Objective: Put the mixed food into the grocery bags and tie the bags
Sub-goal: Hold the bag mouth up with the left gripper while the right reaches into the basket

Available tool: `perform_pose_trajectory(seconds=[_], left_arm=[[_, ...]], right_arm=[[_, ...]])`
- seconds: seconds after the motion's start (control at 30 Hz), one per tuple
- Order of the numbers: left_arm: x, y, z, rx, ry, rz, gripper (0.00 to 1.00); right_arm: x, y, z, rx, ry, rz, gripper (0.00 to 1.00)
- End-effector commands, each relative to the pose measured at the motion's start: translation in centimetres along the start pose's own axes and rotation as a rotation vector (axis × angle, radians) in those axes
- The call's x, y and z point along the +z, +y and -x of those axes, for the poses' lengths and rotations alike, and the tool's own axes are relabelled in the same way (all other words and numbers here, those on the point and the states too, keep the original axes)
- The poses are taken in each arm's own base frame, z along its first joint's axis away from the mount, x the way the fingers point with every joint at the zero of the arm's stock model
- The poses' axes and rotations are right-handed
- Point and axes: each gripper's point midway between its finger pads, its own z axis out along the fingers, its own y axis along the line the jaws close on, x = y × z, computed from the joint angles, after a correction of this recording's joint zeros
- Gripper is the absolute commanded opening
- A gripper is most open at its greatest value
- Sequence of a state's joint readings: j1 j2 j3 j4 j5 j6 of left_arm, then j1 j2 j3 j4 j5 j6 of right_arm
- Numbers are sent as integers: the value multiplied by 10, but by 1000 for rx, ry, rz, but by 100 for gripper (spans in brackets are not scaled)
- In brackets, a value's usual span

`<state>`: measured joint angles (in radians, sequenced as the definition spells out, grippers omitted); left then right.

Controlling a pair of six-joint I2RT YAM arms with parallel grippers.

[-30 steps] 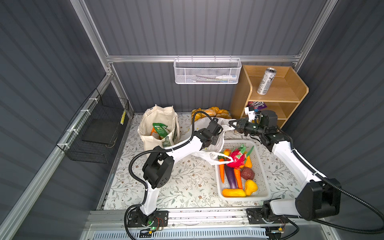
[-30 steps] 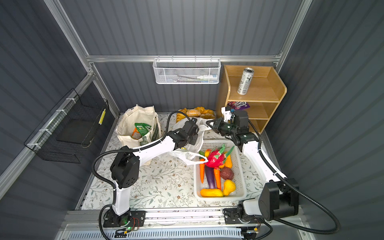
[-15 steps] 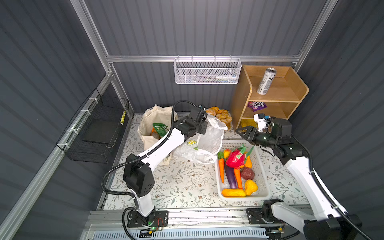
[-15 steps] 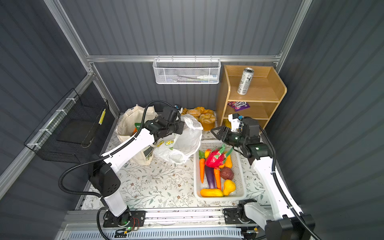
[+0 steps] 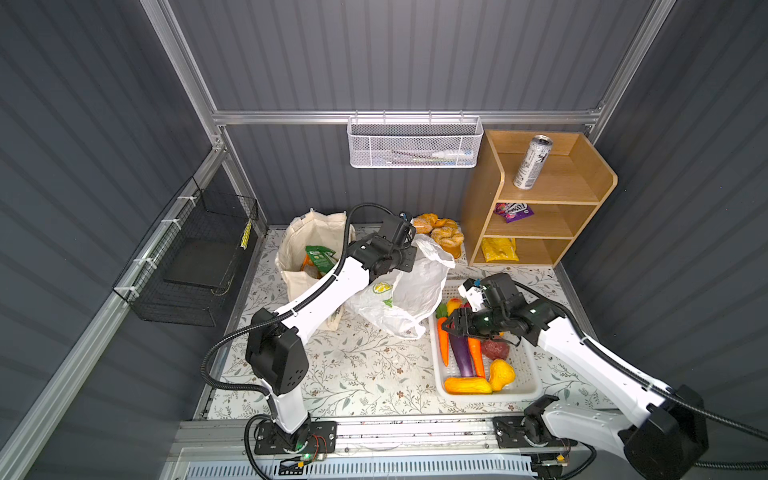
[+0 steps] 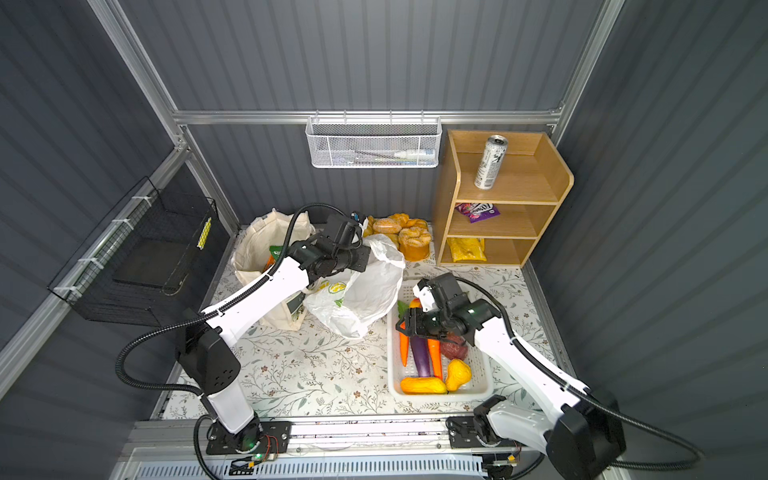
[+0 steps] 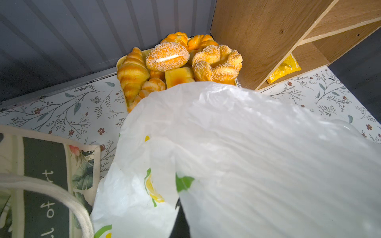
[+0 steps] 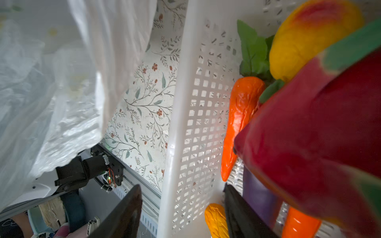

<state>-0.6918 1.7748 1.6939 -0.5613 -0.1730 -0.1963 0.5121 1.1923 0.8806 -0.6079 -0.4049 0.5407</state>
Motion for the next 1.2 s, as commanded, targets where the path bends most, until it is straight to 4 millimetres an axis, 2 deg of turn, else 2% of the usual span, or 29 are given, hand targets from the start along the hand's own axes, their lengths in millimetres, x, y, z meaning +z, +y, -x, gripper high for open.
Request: perform_pose_trajectory(seconds=[0.0,0.07,0.13,0.2,0.23,0.27,0.43,0.53,0.63,0.73,0.9,1.03,1.17], left_arm=[[0,2,-4,-22,16,-5,0],[0,2,-5,-24,14,-5,0],[0,3,-5,-25,14,-4,0],[-1,3,-4,-26,9,-5,0],[-2,4,-3,-28,5,-5,0],[-2,4,-4,-29,7,-5,0],[-2,3,-5,-28,5,-10,0],[0,4,-6,-34,2,-15,0],[1,3,-6,-32,2,-18,0],[1,3,-6,-30,1,-19,0],[1,3,-5,-28,-4,-23,0],[-2,3,-4,-26,-10,-23,0],[-4,4,-2,-28,-19,-24,0]], right_arm=[[14,-9,12,-22,-13,-56,64],[22,-10,17,-23,0,-64,64],[24,-36,25,-17,-24,-211,65],[19,-62,29,-3,-53,-338,66],[14,-67,29,0,-66,-360,66],[10,-67,29,-5,-74,-356,67],[-8,-34,15,-65,-45,-227,66],[-18,-34,5,-81,-23,-258,65],[-21,-47,-7,-76,5,-319,65],[-15,-62,-17,-64,36,-363,66],[2,-82,-23,-37,62,-424,66],[18,-93,-28,-18,104,-453,68],[24,-102,-30,-16,127,-498,69]])
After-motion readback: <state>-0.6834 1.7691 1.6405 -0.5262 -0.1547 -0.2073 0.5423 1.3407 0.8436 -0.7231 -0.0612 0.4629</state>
